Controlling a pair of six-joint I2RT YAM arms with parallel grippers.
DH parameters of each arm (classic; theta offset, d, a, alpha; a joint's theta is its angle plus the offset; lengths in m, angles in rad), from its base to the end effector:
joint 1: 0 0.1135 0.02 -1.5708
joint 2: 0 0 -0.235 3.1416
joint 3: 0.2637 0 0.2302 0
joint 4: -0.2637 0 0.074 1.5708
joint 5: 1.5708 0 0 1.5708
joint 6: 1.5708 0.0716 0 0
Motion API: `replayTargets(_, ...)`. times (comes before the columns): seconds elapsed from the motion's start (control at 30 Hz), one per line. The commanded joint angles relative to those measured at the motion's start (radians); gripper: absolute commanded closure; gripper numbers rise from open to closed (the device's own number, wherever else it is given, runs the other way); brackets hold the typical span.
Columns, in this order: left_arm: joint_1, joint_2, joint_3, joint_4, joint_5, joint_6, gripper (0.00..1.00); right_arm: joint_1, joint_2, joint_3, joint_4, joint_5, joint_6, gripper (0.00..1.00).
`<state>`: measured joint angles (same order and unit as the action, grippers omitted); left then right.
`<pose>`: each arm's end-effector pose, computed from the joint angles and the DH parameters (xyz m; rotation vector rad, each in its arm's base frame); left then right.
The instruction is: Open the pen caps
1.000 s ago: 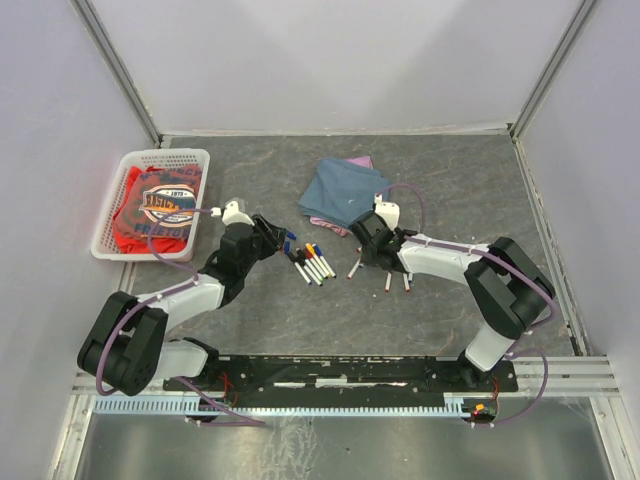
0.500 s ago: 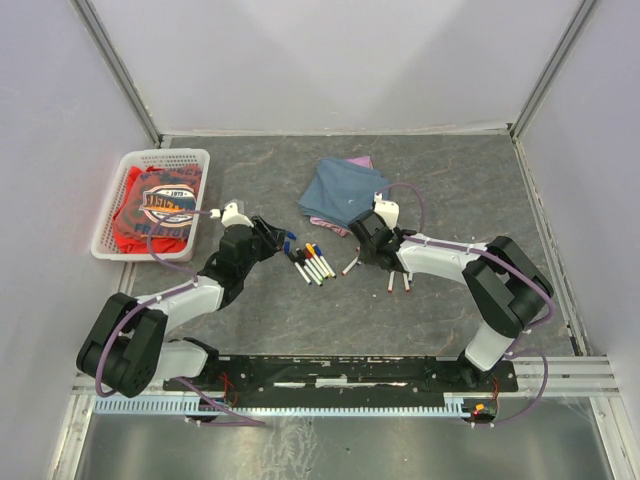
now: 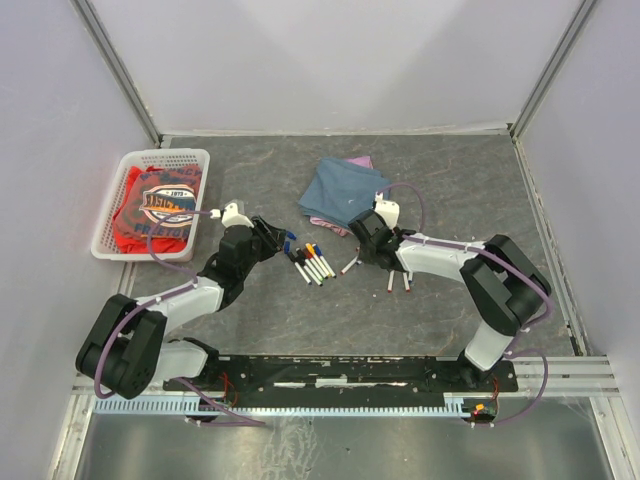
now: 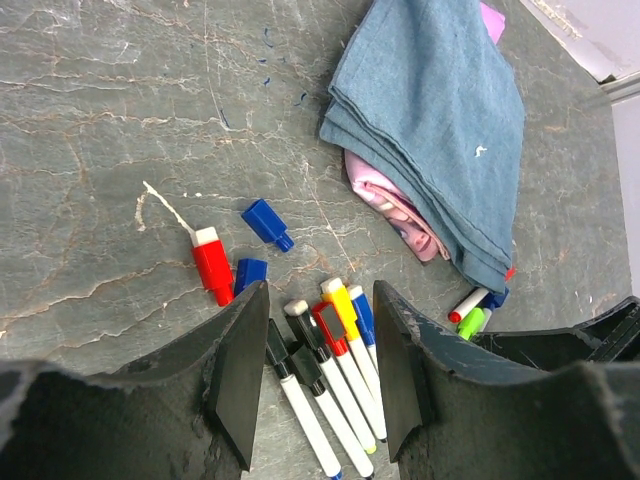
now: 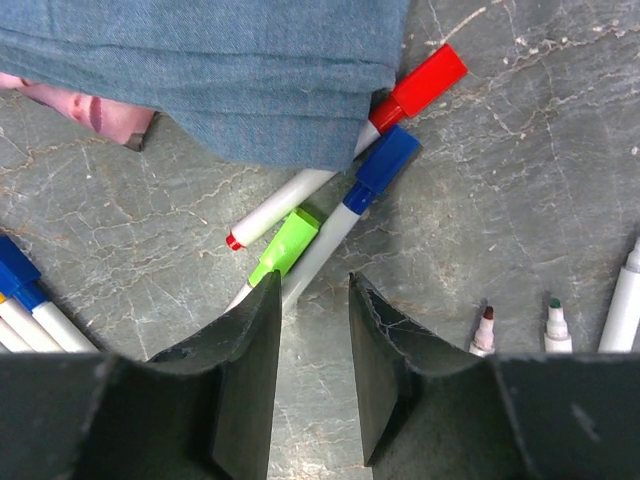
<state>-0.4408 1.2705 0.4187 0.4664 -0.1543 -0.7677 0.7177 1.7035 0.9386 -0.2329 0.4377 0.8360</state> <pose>0.2544 -0.1079 0.1559 -0.4292 1.9609 -0.6395 0.2672 0.1930 0.1192 0.3031 2.4203 0.1166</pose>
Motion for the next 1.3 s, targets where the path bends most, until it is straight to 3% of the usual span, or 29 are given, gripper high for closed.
replayTargets(0.0,-0.006,-0.023,-0.002,0.051,-0.010,0.033,0.48,-0.008,0.025,0.017,0.039,0.010,0.013,0.60)
replayTargets(0.7,-0.014,-0.064,0.003,0.039,-0.002,0.034,0.48,-0.011,-0.039,-0.131,-0.006,0.015,0.005,0.65)
replayTargets(1.07,-0.023,-0.070,0.037,0.026,0.083,0.023,0.48,-0.011,-0.097,-0.177,-0.031,0.013,-0.006,0.95)
replayTargets(1.27,-0.041,-0.012,0.111,0.023,0.237,-0.002,0.46,-0.010,-0.201,-0.217,-0.034,0.027,-0.028,0.99)
